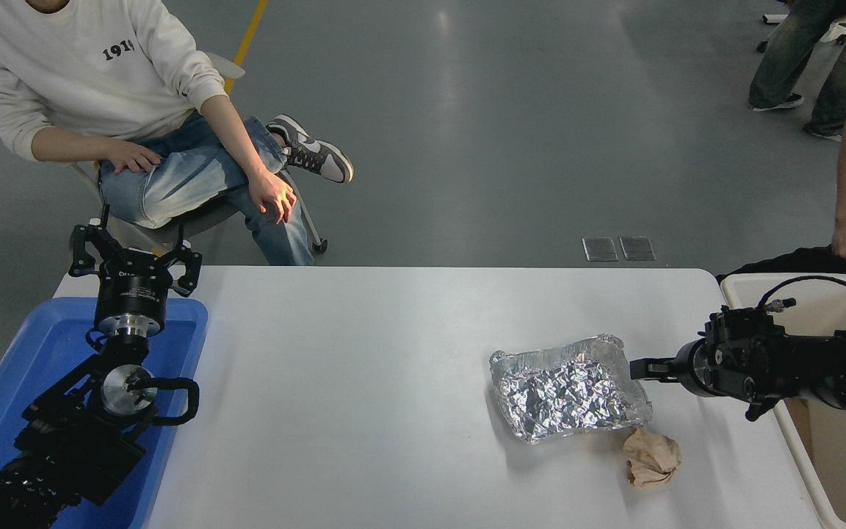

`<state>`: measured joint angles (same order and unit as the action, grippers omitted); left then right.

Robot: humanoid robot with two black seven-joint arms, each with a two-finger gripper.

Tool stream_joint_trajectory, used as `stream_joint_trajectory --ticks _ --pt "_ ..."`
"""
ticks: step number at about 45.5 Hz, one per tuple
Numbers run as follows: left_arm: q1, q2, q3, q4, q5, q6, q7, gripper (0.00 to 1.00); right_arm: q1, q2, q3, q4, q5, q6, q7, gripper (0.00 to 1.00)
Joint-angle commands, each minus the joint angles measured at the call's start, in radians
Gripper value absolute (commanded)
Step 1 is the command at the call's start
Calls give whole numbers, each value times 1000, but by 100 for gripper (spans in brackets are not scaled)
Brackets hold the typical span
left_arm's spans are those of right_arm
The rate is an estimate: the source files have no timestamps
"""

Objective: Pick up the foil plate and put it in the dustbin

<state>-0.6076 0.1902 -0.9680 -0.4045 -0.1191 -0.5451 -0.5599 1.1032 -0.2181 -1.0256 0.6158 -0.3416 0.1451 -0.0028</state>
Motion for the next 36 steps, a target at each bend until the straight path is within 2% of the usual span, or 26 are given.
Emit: stream_joint_trajectory --ticks 1,24,31,36 --pt "0 0 -1 0 -1 -1 0 99 -2 5 1 -4 9 1 0 100" --pt "-1 0 0 0 -1 -1 -2 99 82 -4 -10 64 9 7 1 100" --pt "-1 0 0 0 -1 -1 0 99 280 -141 -24 266 -5 27 1 100" --pt "-1 0 0 1 -1 -1 -2 99 486 -242 -67 438 -17 122 3 100"
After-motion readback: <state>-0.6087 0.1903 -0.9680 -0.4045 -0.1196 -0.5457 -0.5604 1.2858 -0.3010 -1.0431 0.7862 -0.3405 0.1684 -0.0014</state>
